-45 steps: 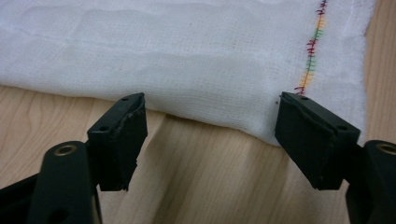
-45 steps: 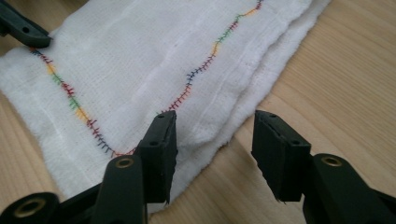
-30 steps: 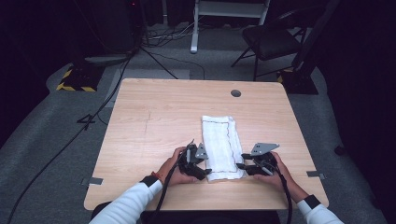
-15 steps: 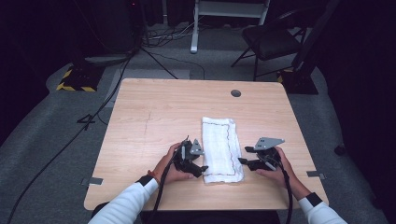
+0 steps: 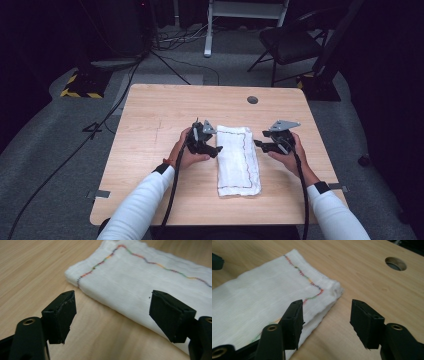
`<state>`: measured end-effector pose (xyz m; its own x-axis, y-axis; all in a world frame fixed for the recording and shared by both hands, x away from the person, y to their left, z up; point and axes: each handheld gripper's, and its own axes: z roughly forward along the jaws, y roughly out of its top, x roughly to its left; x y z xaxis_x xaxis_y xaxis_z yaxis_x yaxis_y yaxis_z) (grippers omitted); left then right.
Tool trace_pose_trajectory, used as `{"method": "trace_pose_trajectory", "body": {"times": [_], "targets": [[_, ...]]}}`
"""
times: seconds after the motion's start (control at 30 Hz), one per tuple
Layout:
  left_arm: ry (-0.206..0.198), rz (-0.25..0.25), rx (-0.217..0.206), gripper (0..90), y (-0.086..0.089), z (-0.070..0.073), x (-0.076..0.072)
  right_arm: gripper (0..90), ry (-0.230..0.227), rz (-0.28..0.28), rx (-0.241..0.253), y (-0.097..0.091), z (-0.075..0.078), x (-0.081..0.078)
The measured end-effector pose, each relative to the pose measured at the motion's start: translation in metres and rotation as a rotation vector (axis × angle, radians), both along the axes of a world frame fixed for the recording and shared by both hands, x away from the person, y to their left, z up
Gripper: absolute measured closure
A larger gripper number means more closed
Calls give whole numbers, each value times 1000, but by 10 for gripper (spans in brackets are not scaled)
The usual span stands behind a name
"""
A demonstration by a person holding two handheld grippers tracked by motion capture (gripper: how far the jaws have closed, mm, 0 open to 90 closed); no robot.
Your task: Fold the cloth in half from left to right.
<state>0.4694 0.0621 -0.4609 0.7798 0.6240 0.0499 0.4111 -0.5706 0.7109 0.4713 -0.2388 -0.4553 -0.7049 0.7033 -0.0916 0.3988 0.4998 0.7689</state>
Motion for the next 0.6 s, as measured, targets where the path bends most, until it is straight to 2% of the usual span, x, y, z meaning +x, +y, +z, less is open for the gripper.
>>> {"method": "trace_pose_trajectory", "body": {"times": [0.07, 0.13, 0.27, 0.3, 0.4, 0.53, 0.6], "targets": [[29, 26, -3, 222, -3, -5, 15, 455, 2, -11, 3, 4, -4, 10], [25, 43, 7, 221, -6, -10, 24, 456, 20, -19, -1, 9, -7, 20], [35, 80, 31, 223, -11, -16, 40, 469, 10, -39, 10, 16, -10, 34], [50, 92, 6, 222, -11, -17, 45, 469, 13, -42, 12, 17, -11, 37], [60, 123, -43, 229, -11, -19, 53, 465, 43, -58, 29, 21, -13, 49], [81, 149, -48, 230, -15, -27, 62, 463, 73, -61, 19, 26, -22, 57], [87, 154, -33, 227, -17, -30, 65, 458, 87, -68, 24, 28, -26, 60]]}}
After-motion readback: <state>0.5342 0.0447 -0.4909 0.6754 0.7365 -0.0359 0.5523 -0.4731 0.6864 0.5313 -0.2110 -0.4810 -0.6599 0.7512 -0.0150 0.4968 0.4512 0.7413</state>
